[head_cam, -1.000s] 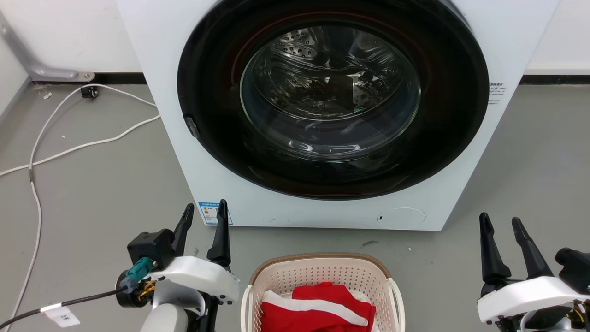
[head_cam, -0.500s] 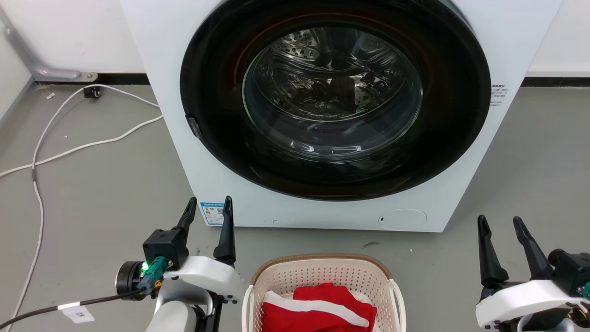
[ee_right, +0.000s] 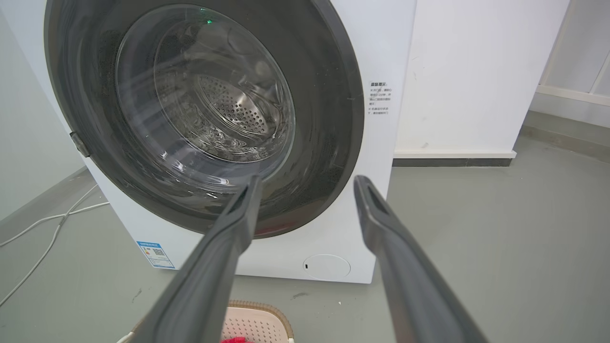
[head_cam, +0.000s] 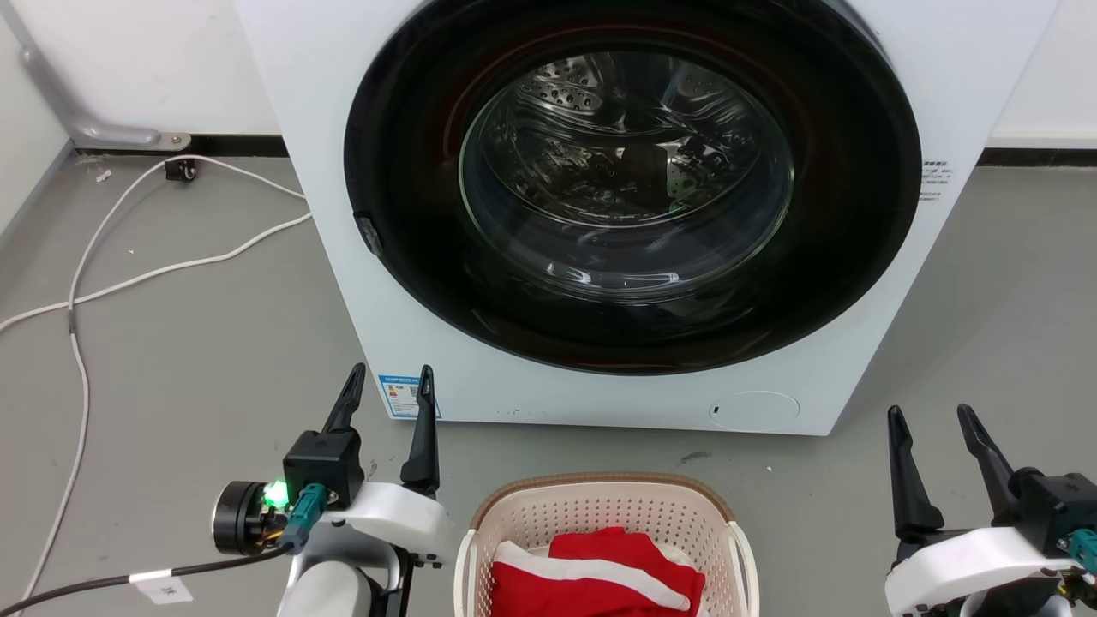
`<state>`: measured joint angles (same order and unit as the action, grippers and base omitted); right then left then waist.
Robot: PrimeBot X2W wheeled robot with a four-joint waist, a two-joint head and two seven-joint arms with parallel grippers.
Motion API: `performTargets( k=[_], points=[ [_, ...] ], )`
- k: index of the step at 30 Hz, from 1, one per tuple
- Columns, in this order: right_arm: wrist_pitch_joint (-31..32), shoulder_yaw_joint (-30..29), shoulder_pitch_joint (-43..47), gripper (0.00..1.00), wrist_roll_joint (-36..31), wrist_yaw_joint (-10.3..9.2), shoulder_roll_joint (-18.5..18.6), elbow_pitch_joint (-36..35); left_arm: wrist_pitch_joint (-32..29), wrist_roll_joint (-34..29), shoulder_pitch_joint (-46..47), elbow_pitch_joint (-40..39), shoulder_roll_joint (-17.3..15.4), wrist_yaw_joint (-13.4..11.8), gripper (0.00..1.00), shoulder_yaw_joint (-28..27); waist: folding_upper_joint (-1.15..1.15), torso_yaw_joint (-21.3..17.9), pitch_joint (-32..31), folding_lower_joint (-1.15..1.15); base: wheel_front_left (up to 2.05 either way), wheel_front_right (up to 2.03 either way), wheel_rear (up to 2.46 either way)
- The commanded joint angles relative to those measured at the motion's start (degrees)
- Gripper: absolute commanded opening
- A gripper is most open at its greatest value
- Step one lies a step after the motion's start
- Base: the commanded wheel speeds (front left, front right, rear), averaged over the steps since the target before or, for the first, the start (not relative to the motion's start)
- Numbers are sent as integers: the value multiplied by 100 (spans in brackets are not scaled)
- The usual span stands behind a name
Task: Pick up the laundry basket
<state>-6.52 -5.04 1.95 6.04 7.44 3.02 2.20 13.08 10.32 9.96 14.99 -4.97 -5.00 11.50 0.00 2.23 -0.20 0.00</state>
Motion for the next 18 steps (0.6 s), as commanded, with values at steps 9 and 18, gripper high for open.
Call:
performTargets(
  k=[9,18],
  points=[
    [-38,-12,50,100,-431,3,-23,-71,132,-334,97,94,48,5,100,12,0,12,-5,0,0,0,0],
    [-105,-34,88,100,-711,4,-25,-136,228,-577,84,203,102,-5,100,-46,0,16,5,0,0,0,0]
  ],
)
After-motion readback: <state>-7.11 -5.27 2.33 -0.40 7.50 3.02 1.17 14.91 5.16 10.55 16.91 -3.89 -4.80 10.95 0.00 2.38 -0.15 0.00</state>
